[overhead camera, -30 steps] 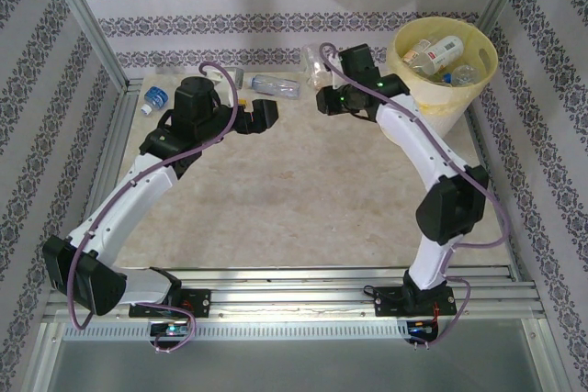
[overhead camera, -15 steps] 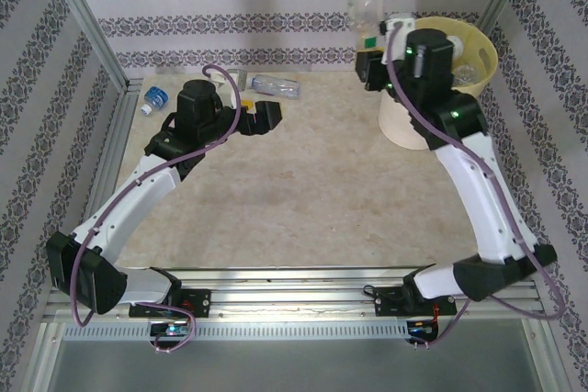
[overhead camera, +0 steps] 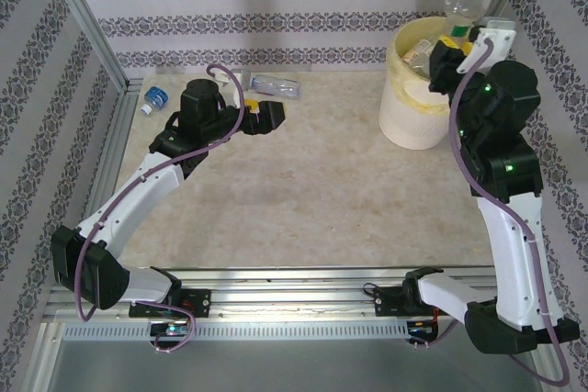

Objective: Throw the plastic bottles in the bin

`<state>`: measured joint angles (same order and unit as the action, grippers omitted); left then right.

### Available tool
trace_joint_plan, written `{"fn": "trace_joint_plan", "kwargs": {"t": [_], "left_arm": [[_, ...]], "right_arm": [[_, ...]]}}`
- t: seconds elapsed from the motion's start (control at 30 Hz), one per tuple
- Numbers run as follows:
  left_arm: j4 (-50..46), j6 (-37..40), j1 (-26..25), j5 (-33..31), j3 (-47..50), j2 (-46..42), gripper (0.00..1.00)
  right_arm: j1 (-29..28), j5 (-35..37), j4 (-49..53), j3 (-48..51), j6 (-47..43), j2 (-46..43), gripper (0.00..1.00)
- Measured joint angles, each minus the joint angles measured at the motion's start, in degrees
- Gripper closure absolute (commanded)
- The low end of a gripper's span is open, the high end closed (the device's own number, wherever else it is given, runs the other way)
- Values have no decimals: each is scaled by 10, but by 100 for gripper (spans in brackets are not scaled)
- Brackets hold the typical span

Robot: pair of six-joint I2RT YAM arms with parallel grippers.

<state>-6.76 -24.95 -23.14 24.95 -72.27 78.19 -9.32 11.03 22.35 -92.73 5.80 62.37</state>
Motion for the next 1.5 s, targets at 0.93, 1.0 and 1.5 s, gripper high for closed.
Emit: {"fn": "trace_joint_plan", "kwargs": {"t": [0.93, 1.0, 1.5], "left_arm": [[-2, 5, 0, -3, 0, 0, 0], [-4, 5, 0, -7, 0, 0, 0], [-25, 9, 0, -17, 0, 0, 0]], "right_arm": [[124, -95, 182, -242, 81, 333, 34], [129, -103, 218, -268, 85, 369, 29], [129, -146, 263, -288, 106, 323, 21]]}}
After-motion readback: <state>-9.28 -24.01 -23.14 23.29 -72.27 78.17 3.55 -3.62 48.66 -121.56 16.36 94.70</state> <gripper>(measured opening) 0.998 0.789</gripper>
